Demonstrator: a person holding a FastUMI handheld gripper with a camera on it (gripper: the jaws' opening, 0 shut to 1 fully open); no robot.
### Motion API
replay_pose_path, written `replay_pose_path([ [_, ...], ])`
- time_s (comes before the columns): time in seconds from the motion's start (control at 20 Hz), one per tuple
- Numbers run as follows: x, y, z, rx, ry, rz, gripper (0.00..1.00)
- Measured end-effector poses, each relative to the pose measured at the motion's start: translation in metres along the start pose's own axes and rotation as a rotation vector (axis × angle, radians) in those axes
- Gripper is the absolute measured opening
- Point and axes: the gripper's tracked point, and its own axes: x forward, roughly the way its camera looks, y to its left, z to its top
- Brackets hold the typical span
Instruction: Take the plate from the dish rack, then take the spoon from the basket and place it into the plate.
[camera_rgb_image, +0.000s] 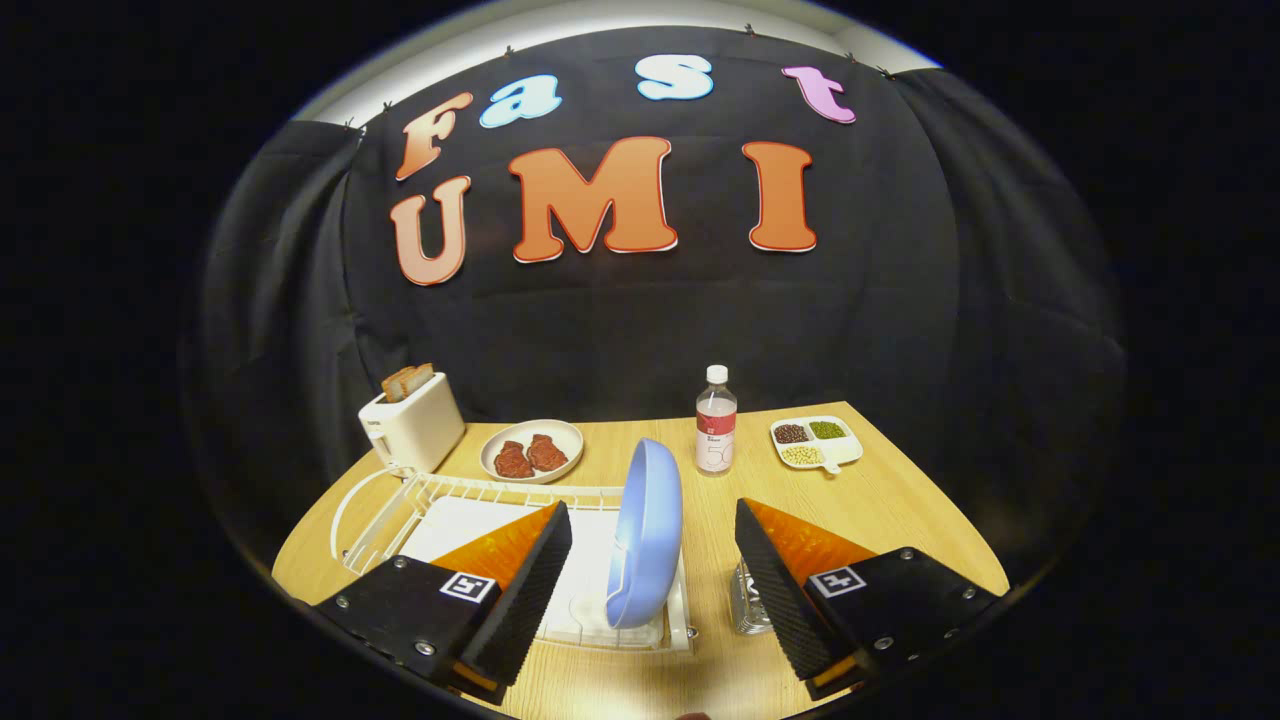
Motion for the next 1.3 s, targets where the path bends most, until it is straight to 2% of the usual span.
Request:
replay_pose_path([
  [0.3,0.060,0.002,-0.036,0.037,0.174,-0.047,0.98],
  [0.4,0.072,0.002,-0.045,0.039,0.215,-0.068,0.91],
  [0.45,0.076,0.002,-0.048,0.039,0.224,-0.078,0.79],
  [0.5,0.079,0.002,-0.049,0.036,0.228,-0.085,0.72],
  [0.65,0.085,-0.011,-0.053,-0.027,0.242,-0.163,0.33],
  [0.85,0.079,-0.006,-0.047,-0.072,0.224,-0.193,0.27],
  [1.15,0.071,-0.001,-0.025,-0.174,0.163,-0.237,0.27],
  [1.3,0.065,-0.006,-0.015,-0.168,0.138,-0.252,0.27],
])
